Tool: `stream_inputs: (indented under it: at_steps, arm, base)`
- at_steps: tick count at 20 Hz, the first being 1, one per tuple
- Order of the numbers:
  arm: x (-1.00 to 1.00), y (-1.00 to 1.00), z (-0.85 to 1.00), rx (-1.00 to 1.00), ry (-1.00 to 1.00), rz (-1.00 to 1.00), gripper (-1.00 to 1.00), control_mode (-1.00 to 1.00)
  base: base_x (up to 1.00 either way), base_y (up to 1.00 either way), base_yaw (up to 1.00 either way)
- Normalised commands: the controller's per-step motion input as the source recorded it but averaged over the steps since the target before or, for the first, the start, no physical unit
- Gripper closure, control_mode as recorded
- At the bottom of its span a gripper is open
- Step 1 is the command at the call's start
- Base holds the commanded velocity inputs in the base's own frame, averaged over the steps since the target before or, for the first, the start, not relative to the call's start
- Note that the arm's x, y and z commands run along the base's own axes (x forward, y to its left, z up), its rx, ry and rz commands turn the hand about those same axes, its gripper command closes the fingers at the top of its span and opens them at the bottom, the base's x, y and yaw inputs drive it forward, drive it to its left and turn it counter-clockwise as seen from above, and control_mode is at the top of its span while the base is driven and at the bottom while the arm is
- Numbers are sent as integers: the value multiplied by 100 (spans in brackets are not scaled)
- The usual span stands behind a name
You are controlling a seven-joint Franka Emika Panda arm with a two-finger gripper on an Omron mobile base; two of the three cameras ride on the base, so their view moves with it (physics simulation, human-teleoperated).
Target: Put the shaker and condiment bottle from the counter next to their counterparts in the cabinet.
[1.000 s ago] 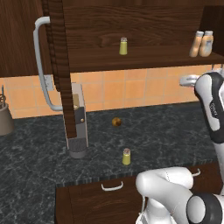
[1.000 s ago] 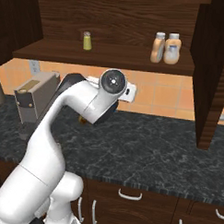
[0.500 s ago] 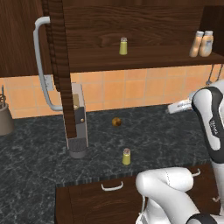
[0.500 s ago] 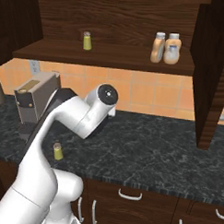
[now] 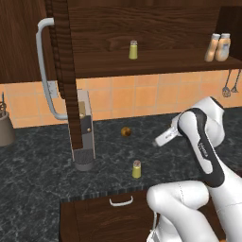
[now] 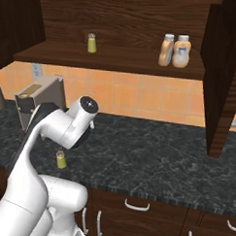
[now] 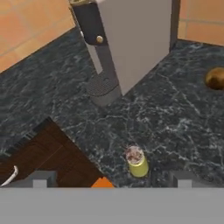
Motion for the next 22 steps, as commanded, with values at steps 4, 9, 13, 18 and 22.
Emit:
stream_inputs:
  at_steps: [4,9,13,18,22]
  arm:
    - [-34,53,-18,0,-19,38,-100,-100]
    - [-17,39,-26,0,-25,36,-100,-100]
    - [-3,10,-35,0,-25,25,-100,-100]
    - [0,-5,-40,0,-20,14,-100,-100]
    - [0,-7,-24,2,-18,14,-100,-100]
  base:
    - [0,0,0]
    - [0,0,0]
    - [0,0,0]
    - [0,0,0]
    - [0,0,0]
